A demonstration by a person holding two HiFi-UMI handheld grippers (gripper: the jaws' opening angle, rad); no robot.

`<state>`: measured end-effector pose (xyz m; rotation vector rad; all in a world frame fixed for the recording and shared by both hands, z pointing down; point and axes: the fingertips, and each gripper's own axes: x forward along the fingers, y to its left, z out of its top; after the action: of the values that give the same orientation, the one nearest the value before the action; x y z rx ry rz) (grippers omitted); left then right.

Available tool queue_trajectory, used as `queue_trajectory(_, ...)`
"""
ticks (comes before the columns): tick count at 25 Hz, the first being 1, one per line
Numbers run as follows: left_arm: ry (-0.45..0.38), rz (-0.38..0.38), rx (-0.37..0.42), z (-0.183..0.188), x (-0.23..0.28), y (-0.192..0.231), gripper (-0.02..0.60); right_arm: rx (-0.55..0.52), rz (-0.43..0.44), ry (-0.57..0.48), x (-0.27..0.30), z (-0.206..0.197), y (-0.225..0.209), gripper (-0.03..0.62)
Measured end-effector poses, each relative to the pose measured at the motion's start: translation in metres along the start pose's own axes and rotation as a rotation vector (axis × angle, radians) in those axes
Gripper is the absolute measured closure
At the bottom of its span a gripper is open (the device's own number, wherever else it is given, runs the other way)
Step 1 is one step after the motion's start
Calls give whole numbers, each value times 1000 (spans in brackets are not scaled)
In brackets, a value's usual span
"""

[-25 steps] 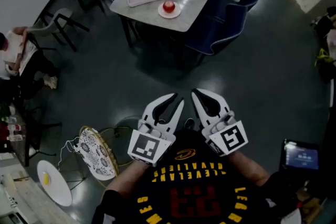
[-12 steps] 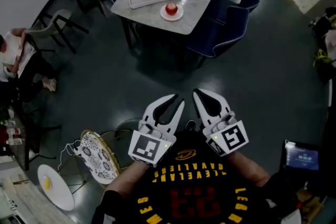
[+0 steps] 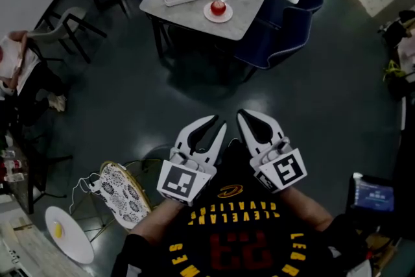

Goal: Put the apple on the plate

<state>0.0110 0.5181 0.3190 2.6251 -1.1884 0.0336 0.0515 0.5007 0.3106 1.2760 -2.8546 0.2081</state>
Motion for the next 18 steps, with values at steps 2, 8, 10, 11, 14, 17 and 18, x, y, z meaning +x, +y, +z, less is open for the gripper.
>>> queue_trajectory(2,2,0,-5,-3,1,2,509,2,-8,7,1,-3,-1,588)
queue_trajectory(8,12,17,-3,-6,21,26,509,31,10,20,27,-13,-19,588)
queue_trajectory(10,18,30,-8,-7,27,35,509,38,25,27,37,-16,-24,588)
queue_trajectory(11,19,39,-10,-6,30,39,509,40,30,33,43,-16,-27,588)
queue_trajectory(14,19,69,-7,3,56,60,509,52,54,42,68,-11,-51,588)
queue_trajectory(17,18,96,2,16,95,82,509,63,83,42,98,-5,-87,588)
queue_trajectory(18,17,104,4,20,106,88,509,66,90,43,106,-3,-98,588)
